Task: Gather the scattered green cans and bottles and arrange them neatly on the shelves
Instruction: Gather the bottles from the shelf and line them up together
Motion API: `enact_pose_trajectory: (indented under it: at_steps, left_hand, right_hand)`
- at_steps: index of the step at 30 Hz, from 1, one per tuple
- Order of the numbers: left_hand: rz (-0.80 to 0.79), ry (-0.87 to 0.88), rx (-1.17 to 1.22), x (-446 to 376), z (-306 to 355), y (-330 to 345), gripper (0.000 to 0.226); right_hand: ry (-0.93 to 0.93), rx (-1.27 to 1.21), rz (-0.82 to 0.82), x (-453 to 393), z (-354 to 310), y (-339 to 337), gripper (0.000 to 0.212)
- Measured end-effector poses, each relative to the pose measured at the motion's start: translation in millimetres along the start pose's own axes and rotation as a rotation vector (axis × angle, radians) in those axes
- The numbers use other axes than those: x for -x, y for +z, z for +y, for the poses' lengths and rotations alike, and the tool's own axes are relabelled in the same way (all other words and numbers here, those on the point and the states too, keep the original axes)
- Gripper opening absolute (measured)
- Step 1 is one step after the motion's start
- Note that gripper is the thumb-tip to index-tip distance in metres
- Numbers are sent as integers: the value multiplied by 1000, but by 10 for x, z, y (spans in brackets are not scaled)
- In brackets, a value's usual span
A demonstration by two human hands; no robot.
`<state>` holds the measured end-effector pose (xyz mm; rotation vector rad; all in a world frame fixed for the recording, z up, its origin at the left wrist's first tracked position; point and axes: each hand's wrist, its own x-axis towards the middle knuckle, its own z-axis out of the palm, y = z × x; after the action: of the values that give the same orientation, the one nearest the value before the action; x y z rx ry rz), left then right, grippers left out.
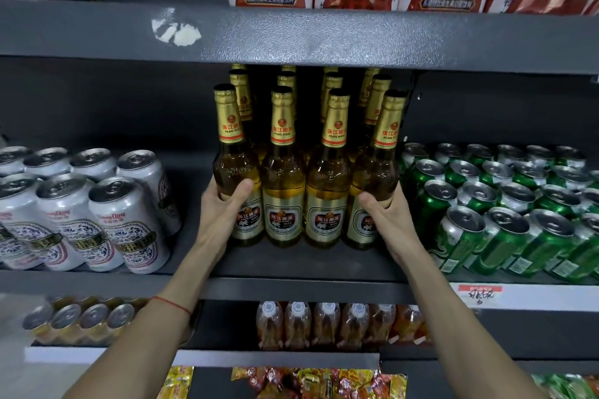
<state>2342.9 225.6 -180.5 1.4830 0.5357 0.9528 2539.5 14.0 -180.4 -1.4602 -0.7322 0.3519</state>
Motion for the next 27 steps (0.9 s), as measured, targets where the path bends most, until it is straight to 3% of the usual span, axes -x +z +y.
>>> enact_pose_trajectory:
  at_steps: [2, 6, 15, 21, 23, 25, 27]
  left_hand:
    - [11, 1, -1, 0, -5, 18, 33]
    - [50, 16, -21, -1, -18, 20, 46]
    - [120, 62, -19, 34, -10, 102, 36]
    - [69, 67, -66, 47, 46, 29, 47]
    - [50, 75, -82, 51, 50, -44, 67]
    - [70, 66, -67, 62, 40, -117, 105]
    - [59, 47, -63, 101, 71, -119, 115]
  right_hand:
    - [-28, 6, 41, 5, 18, 38, 56]
    - [-65, 21, 127, 4, 78, 94, 49]
    - [-104, 37, 330, 58, 110, 304, 69]
    - [-98, 56, 231, 95, 79, 188, 105]
    - [-101, 67, 205, 117, 95, 85, 112]
    - [-122, 71, 197, 127, 123, -1, 116]
    - [-119, 67, 167, 120, 112, -12, 120]
